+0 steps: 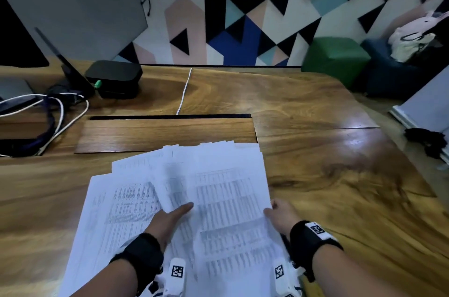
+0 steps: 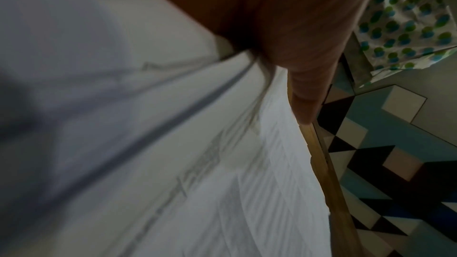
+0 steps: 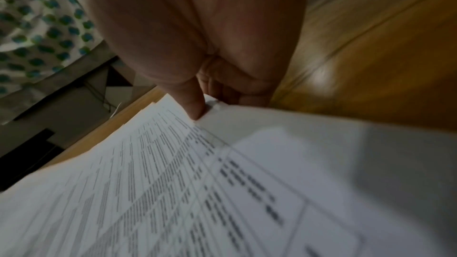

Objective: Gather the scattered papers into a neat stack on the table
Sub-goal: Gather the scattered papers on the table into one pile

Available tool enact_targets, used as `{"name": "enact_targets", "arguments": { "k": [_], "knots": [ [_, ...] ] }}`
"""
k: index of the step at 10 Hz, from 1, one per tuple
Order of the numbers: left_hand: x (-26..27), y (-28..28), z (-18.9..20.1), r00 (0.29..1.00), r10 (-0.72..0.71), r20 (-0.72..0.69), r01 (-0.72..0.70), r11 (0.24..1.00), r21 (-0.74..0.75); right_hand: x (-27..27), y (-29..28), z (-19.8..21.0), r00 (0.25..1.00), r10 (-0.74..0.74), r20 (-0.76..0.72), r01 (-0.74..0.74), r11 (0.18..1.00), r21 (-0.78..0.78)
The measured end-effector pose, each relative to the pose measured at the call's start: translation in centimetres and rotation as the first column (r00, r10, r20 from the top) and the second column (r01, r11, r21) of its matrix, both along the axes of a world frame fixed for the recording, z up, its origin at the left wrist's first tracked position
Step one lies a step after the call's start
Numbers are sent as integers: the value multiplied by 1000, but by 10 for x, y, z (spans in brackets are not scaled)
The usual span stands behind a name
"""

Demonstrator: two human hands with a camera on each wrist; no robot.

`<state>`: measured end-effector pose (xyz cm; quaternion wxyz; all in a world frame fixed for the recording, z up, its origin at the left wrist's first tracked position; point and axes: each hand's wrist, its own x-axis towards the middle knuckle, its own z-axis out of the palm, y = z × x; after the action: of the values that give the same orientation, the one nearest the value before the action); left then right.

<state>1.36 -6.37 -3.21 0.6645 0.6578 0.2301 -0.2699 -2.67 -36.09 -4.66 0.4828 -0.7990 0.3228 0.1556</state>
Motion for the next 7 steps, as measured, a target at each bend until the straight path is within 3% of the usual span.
{"name": "enact_targets", "arguments": {
  "k": [2, 3, 4, 5, 6, 7],
  "knots": [
    [0, -9, 5, 998, -32, 57, 28, 998, 65, 2, 33, 0, 984, 93, 155, -101, 994, 47],
    [-1, 3, 44, 983, -92, 160, 88, 996, 33, 7, 21, 19, 971, -7, 238, 12, 1000, -19],
    [3, 30, 99, 952, -42, 304, 56, 998, -37, 19, 25, 37, 941, 300, 157, -206, 876, -436],
    [17, 61, 143, 888, 15, 460, -14, 1000, -6, 29, 67, 33, 703, 691, -170, -607, 457, -650],
    [30, 78, 173, 834, 3, 552, -30, 999, 39, 30, 135, 35, 404, 887, -224, -836, 258, -485],
    [38, 86, 183, 815, -16, 579, -7, 999, 38, 37, 194, 70, 893, 451, 8, -373, 729, 574]
  ]
}}
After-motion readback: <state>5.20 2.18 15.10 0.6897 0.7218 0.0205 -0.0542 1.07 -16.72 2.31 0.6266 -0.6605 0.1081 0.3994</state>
